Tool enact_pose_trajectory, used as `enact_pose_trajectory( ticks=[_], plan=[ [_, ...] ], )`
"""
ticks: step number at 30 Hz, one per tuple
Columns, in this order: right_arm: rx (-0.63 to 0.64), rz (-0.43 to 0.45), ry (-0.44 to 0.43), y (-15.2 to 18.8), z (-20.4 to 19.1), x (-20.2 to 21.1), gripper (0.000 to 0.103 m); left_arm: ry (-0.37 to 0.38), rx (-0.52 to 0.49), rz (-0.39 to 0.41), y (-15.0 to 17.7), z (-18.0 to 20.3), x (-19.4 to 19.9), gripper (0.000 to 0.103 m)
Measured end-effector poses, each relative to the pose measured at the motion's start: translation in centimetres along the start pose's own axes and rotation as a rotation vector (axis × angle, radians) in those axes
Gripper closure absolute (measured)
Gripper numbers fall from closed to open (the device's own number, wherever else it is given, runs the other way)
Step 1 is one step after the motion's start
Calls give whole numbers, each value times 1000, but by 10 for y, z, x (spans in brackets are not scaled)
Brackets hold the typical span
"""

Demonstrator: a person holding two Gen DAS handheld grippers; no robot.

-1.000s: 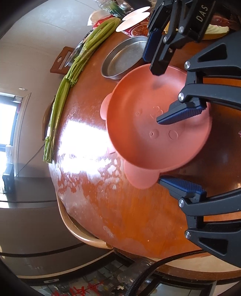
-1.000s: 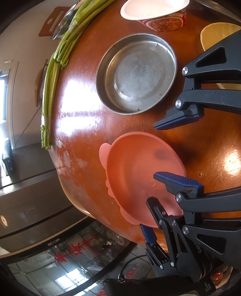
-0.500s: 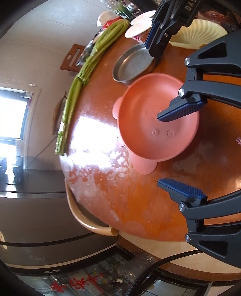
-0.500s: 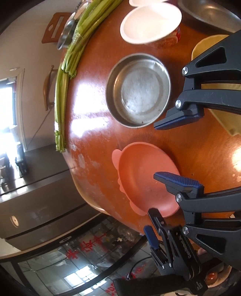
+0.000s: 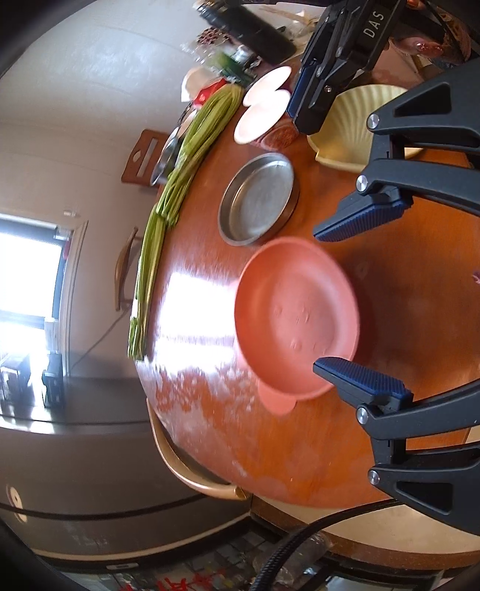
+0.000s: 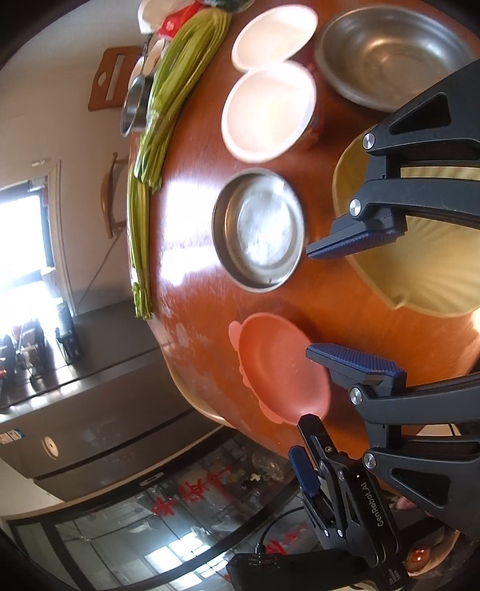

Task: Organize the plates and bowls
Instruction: 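Move the left tool to the yellow shell plate and grasp its rim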

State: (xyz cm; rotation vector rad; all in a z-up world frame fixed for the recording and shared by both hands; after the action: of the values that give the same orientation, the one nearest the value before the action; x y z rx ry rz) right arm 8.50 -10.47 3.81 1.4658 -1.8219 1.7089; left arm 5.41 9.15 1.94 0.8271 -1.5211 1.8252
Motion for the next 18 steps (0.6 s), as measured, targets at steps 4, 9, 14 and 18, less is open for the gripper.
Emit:
enact_pose_trajectory(
  ticks=[4,9,14,18],
  plan=[
    [-17,4,30,19,14,15,54,28,-38,-30,7,22,-5,38],
    [-39,2,65,41,30,27,54,51,-94,-69,15,50,-15,38],
    [-40,-7,82,59,38,35,54,72,-134,-111,25,72,-27,38],
    [-44,-17,111,75,47,43,54,82,-156,-132,31,81,-32,38]
  ],
)
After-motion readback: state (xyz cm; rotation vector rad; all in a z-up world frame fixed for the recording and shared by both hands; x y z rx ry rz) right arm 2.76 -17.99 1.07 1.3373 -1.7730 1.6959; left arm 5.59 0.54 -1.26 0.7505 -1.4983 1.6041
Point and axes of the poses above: each gripper's, at about its wrist camera, not at the fingertips, and x roughly against the way its jaws point, z to its right, y to its underside, the point moved 1 cm from there along -x, roughly the way its jaws point, and after that the axes turned 6 degrees about -z, right-handed, at the moved point
